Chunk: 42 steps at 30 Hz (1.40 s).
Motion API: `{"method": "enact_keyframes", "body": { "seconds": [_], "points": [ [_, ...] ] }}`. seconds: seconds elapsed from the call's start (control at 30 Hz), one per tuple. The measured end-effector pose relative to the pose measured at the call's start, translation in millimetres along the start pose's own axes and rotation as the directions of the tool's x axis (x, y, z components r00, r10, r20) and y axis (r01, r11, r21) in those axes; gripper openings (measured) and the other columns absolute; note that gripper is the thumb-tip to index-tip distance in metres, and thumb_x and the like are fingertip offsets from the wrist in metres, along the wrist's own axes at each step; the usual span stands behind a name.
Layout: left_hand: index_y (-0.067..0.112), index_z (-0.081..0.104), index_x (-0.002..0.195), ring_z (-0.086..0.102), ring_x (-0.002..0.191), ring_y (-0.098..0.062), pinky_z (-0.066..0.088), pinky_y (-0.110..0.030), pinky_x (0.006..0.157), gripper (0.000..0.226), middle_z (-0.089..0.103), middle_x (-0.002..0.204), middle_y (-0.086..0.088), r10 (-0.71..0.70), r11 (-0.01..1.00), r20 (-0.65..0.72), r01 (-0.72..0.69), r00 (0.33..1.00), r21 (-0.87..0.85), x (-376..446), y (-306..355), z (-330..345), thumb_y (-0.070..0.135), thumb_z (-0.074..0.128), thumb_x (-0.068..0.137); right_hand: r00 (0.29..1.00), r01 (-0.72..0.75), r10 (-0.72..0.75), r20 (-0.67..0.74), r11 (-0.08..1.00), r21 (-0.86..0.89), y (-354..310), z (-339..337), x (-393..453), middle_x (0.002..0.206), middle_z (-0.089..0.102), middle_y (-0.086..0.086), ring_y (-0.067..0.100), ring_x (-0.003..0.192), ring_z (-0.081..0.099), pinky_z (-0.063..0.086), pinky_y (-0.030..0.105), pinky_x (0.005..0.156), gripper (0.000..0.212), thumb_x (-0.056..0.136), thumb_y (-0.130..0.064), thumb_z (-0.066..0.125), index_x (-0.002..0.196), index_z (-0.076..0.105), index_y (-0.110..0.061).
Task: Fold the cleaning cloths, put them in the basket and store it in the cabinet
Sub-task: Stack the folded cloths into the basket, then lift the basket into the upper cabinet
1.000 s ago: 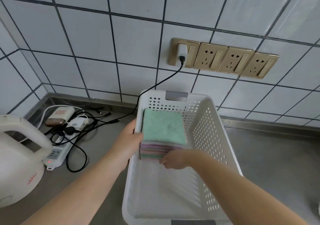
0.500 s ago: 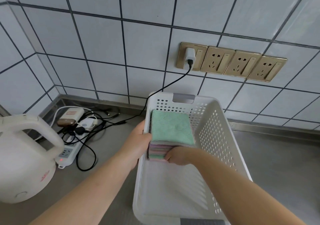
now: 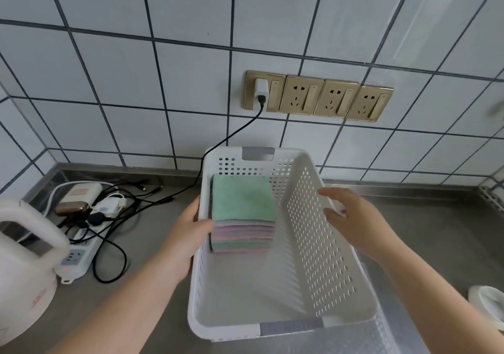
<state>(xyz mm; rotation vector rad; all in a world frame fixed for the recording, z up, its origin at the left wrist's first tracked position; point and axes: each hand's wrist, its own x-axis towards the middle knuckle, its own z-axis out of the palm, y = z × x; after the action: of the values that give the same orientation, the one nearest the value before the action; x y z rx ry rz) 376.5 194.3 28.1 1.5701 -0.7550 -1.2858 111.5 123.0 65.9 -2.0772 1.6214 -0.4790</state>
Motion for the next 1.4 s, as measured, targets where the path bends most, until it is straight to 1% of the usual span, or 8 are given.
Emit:
{"method": "enact_keyframes", "body": {
  "seconds": [0.1, 0.3, 0.47, 0.8, 1.0, 1.13, 1.23, 1.4],
  "points": [
    [0.041, 0.057, 0.115, 0.067, 0.087, -0.019, 0.052, -0.03, 0.065, 0.067, 0.071, 0.099, 0.004, 0.005, 0.998, 0.003, -0.005, 1.0, -0.056, -1, -1, 0, -0.014, 0.042, 0.08, 0.993, -0.115, 0.113, 0.024, 0.981, 0.153, 11, 13, -3, 0.126, 0.055, -0.01, 0.014, 0.114, 0.054, 0.04, 0.027, 0.093, 0.056, 0.089, -0.013, 0.057, 0.14, 0.04, -0.03],
    [0.038, 0.061, 0.107, 0.067, 0.084, -0.021, 0.054, -0.029, 0.062, 0.072, 0.072, 0.092, 0.004, -0.001, 0.992, 0.051, 0.008, 0.999, -0.129, -1, 3, -3, -0.02, 0.035, 0.075, 0.9, -0.432, 0.341, 0.271, 0.625, 0.649, 8, 18, -19, 0.083, 0.072, 0.011, 0.026, 0.063, 0.065, 0.053, 0.035, 0.061, 0.048, 0.085, 0.008, 0.037, 0.105, 0.063, -0.027],
    [0.04, 0.062, 0.1, 0.067, 0.079, -0.017, 0.052, -0.025, 0.056, 0.071, 0.072, 0.087, 0.006, -0.014, 0.995, 0.141, 0.028, 0.99, -0.098, -8, 3, -9, -0.02, 0.034, 0.075, 0.885, -0.455, 0.369, 0.286, 0.545, 0.705, 2, 19, -52, 0.091, 0.071, 0.016, 0.031, 0.068, 0.064, 0.054, 0.035, 0.059, 0.059, 0.084, 0.012, 0.032, 0.106, 0.063, -0.033],
    [0.034, 0.057, 0.12, 0.063, 0.096, -0.025, 0.051, -0.032, 0.078, 0.073, 0.068, 0.101, 0.001, -0.003, 1.0, 0.396, 0.0, 0.918, 0.009, -37, -11, -59, -0.019, 0.034, 0.076, 0.837, -0.402, 0.535, 0.114, 0.459, 0.792, -60, 53, -170, 0.103, 0.068, 0.02, 0.031, 0.073, 0.062, 0.053, 0.032, 0.057, 0.066, 0.081, 0.013, 0.03, 0.121, 0.06, -0.031],
    [0.028, 0.052, 0.127, 0.06, 0.094, -0.023, 0.049, -0.033, 0.077, 0.071, 0.065, 0.102, 0.001, 0.006, 0.997, 0.576, -0.046, 0.817, 0.055, -83, -8, -104, -0.019, 0.034, 0.077, 0.721, -0.429, 0.693, -0.018, 0.467, 0.773, -124, 83, -267, 0.092, 0.073, 0.009, 0.029, 0.069, 0.065, 0.053, 0.041, 0.07, 0.064, 0.082, 0.006, 0.037, 0.107, 0.064, -0.046],
    [0.023, 0.049, 0.135, 0.057, 0.106, -0.028, 0.045, -0.038, 0.088, 0.074, 0.065, 0.111, -0.003, -0.026, 0.994, 0.683, -0.052, 0.73, 0.093, -117, -13, -114, -0.019, 0.036, 0.076, 0.617, -0.452, 0.781, -0.09, 0.446, 0.772, -162, 92, -335, 0.076, 0.071, 0.002, 0.024, 0.059, 0.064, 0.055, 0.033, 0.058, 0.063, 0.085, 0.006, 0.039, 0.086, 0.06, -0.053],
    [0.027, 0.05, 0.13, 0.057, 0.098, -0.025, 0.044, -0.039, 0.089, 0.071, 0.063, 0.095, 0.007, -0.038, 0.993, 0.754, -0.06, 0.656, 0.102, -141, -15, -108, -0.019, 0.036, 0.078, 0.549, -0.399, 0.82, -0.161, 0.426, 0.812, -180, 92, -372, 0.079, 0.071, 0.005, 0.029, 0.066, 0.064, 0.055, 0.034, 0.062, 0.059, 0.084, 0.007, 0.04, 0.108, 0.062, -0.043],
    [0.03, 0.052, 0.117, 0.061, 0.079, -0.021, 0.052, -0.027, 0.048, 0.064, 0.064, 0.089, 0.001, -0.09, 0.991, 0.881, -0.05, 0.464, 0.128, -196, -15, -76, -0.019, 0.032, 0.081, 0.397, -0.317, 0.872, -0.285, 0.422, 0.849, -204, 85, -451, 0.09, 0.069, 0.006, 0.025, 0.069, 0.062, 0.051, 0.032, 0.062, 0.062, 0.085, 0.008, 0.039, 0.121, 0.055, -0.04]
  ]
}}
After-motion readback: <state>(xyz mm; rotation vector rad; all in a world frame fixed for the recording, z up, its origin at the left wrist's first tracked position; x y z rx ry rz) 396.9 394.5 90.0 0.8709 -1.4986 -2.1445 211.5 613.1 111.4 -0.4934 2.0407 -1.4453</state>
